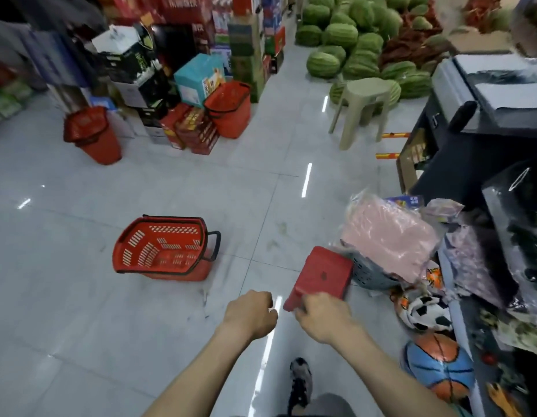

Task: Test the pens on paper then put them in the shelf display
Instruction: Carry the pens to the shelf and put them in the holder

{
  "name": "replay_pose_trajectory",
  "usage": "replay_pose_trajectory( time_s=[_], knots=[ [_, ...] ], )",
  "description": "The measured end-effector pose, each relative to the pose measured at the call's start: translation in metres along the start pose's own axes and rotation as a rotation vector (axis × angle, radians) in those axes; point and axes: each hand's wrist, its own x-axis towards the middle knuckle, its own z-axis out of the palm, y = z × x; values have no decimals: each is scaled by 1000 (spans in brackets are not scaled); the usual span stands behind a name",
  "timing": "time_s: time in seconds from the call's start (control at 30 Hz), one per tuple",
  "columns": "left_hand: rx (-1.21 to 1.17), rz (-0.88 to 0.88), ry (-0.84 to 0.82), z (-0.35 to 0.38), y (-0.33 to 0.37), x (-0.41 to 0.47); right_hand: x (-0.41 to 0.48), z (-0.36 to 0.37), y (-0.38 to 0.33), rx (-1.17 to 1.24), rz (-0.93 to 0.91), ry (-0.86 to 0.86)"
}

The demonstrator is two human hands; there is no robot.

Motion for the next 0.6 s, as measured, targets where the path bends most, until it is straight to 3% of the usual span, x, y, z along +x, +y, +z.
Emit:
replay_pose_trajectory(
  time_s=[0.33, 0.6],
  knots=[
    [-46, 31, 95, -164, -15, 181, 214, -129, -20, -52, -33, -32],
    [12, 143, 120, -319, -39, 364, 407, -230, -48, -23, 101, 141]
  ],
)
